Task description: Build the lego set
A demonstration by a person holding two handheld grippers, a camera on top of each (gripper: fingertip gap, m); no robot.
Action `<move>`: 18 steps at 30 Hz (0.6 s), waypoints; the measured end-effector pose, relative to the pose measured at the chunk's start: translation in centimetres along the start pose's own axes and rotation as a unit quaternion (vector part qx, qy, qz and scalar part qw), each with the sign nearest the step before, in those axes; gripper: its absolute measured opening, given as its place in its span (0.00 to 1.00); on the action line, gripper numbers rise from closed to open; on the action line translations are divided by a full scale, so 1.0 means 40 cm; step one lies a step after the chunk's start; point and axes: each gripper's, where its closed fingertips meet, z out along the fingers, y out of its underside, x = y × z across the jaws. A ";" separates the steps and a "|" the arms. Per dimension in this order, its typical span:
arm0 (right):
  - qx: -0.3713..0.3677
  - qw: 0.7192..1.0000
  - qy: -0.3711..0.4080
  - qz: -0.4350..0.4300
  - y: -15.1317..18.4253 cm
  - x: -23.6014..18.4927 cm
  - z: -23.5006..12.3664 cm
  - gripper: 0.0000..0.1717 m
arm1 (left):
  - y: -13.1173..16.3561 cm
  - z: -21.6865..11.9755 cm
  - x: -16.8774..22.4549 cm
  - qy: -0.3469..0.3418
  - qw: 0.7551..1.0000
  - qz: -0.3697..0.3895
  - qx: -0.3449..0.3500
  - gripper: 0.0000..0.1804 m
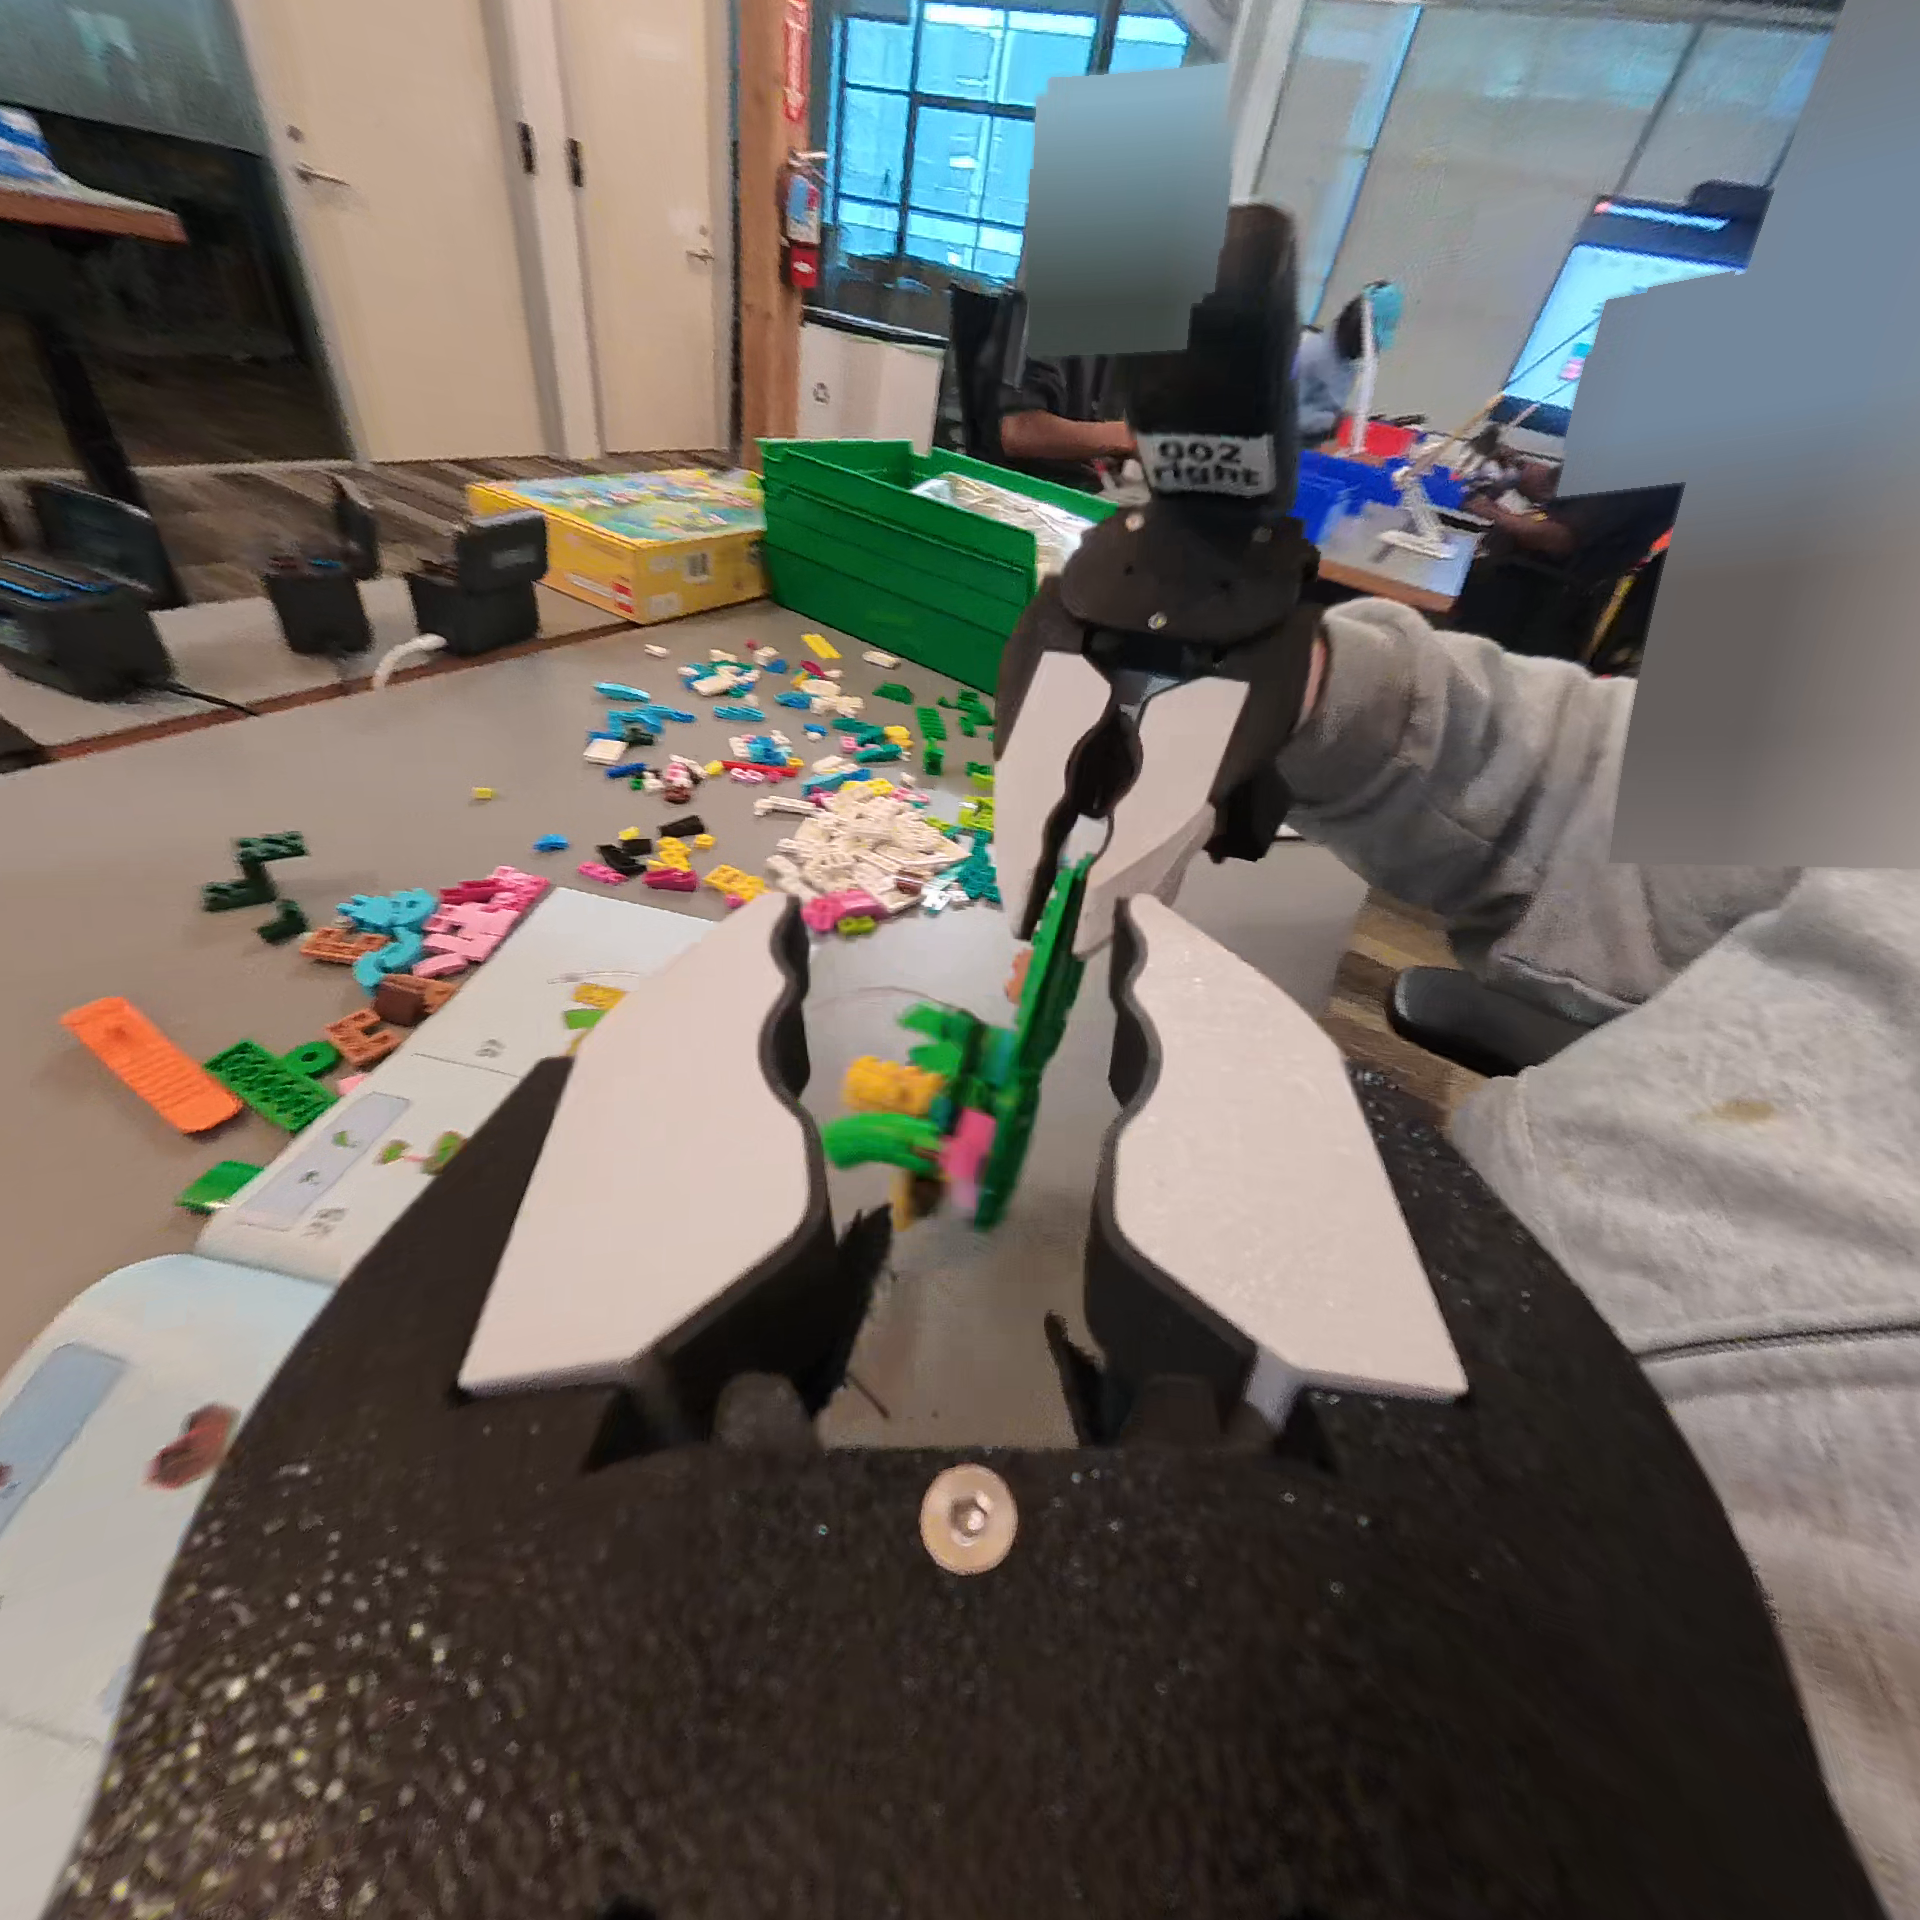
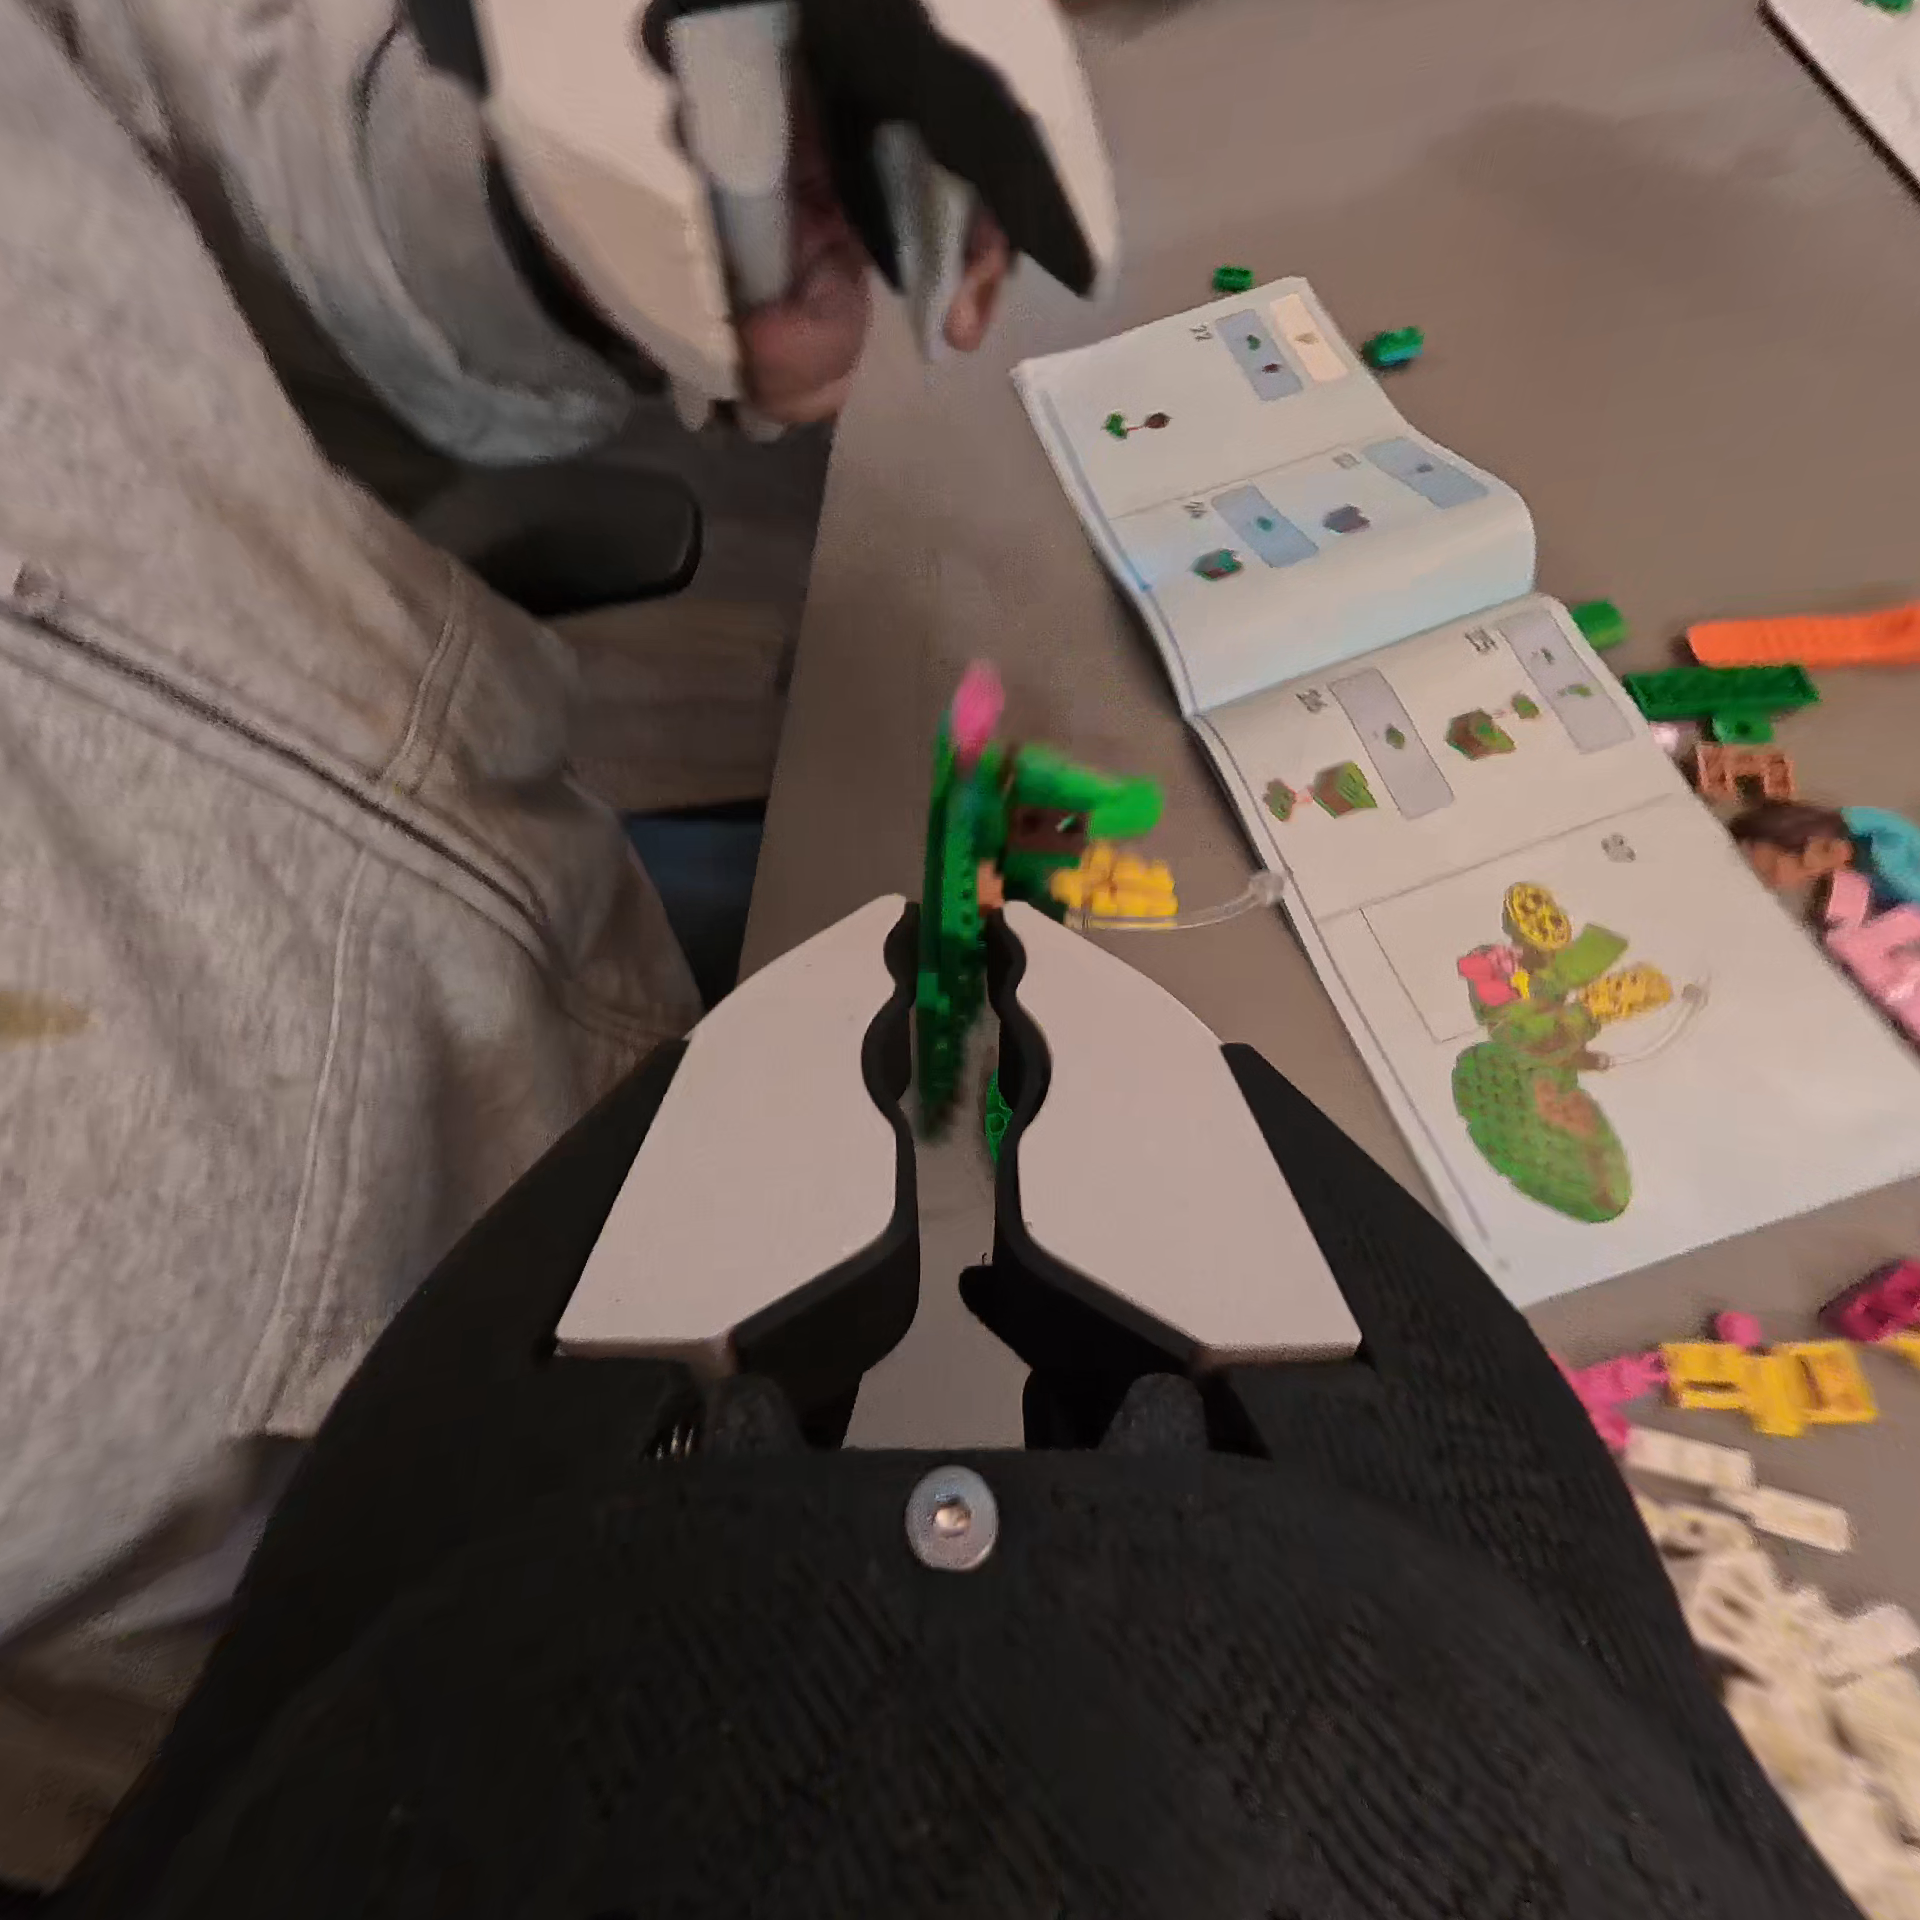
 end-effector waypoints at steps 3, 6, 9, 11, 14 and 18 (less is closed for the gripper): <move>0.048 0.994 -0.018 0.094 0.004 0.025 0.001 0.06 | -0.001 -0.006 -0.017 -0.028 0.999 0.021 0.014 0.30; 0.086 0.983 -0.022 0.161 0.010 0.059 -0.004 0.06 | 0.021 0.006 -0.005 -0.024 1.000 0.018 0.009 0.31; 0.111 0.974 -0.015 0.196 0.012 0.085 -0.008 0.06 | 0.050 0.022 0.003 -0.032 0.999 0.031 -0.009 0.31; 0.131 0.971 0.006 0.199 0.002 0.102 -0.011 0.06 | 0.070 0.031 -0.008 -0.062 0.996 0.060 -0.025 0.32; 0.179 0.962 0.033 0.205 -0.034 0.126 -0.029 0.06 | 0.091 0.039 -0.034 -0.129 0.979 0.152 -0.048 0.35; 0.290 0.924 0.066 0.240 -0.105 0.172 -0.080 0.06 | 0.087 0.046 -0.077 -0.230 0.910 0.337 -0.071 0.34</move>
